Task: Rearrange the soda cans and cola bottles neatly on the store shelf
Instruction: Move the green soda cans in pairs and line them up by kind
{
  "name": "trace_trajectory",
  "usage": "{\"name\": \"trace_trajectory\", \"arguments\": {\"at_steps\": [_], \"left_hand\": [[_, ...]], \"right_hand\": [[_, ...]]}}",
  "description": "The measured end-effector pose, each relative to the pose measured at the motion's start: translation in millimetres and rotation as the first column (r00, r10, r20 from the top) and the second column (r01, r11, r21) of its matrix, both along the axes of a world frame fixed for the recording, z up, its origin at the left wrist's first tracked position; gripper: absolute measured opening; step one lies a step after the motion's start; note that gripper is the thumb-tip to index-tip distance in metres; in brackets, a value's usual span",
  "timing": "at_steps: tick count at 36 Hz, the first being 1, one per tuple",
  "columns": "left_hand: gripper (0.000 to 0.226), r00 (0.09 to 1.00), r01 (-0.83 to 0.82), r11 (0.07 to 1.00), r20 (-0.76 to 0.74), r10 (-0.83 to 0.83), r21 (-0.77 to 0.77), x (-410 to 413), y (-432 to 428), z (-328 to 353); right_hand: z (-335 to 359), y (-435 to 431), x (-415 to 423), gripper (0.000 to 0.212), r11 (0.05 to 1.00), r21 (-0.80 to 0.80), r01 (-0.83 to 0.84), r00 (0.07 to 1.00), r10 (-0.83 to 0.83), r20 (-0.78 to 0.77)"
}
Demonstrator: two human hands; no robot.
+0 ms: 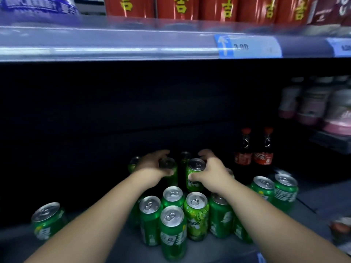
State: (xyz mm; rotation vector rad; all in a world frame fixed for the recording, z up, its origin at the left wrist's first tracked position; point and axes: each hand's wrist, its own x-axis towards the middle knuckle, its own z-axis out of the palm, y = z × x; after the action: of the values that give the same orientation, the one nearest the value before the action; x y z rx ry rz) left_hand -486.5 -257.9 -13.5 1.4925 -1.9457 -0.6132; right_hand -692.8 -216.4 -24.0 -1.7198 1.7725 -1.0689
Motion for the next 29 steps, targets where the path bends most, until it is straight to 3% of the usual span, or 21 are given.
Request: {"name": "trace_trajectory", "arguments": {"at_steps": [8, 17, 21, 24, 29], "left_hand": [[0.071, 0.985, 0.010, 0.997, 0.174, -0.023, 0.075, -8.6, -17.3, -20.1], [0.075, 0.949, 0.073, 0.991, 0.297, -0.103, 0.109, -10.0, -16.4, -18.9], [0.074, 0.952, 0.100, 0.993, 0.284, -0.114, 0.061, -4.5, -4.3, -9.6], [0.069, 0.975, 0.070, 0.997, 0.210, -0.066, -0.013, 7.9, 13.9, -5.1], [0.049, 0.997, -0.076, 0.957, 0.006, 0.081, -0.281, 37.8, 61.0, -9.3]], "right_hand": [[-6.3, -12.8, 0.3, 0.060, 0.989, 0.148, 0.009, 0.987, 0.016, -0.163], [-0.3, -10.7, 5.2, 0.077, 0.949, 0.312, -0.037, 0.924, 0.151, -0.352], [2.2, -4.4, 3.0, 0.086, 0.971, 0.234, -0.047, 0.933, 0.126, -0.338], [5.0, 7.8, 2.3, 0.082, 0.994, 0.073, -0.083, 0.974, 0.096, -0.207], [6.4, 41.4, 13.4, 0.075, 0.982, -0.130, -0.140, 0.990, 0.138, -0.023]]}}
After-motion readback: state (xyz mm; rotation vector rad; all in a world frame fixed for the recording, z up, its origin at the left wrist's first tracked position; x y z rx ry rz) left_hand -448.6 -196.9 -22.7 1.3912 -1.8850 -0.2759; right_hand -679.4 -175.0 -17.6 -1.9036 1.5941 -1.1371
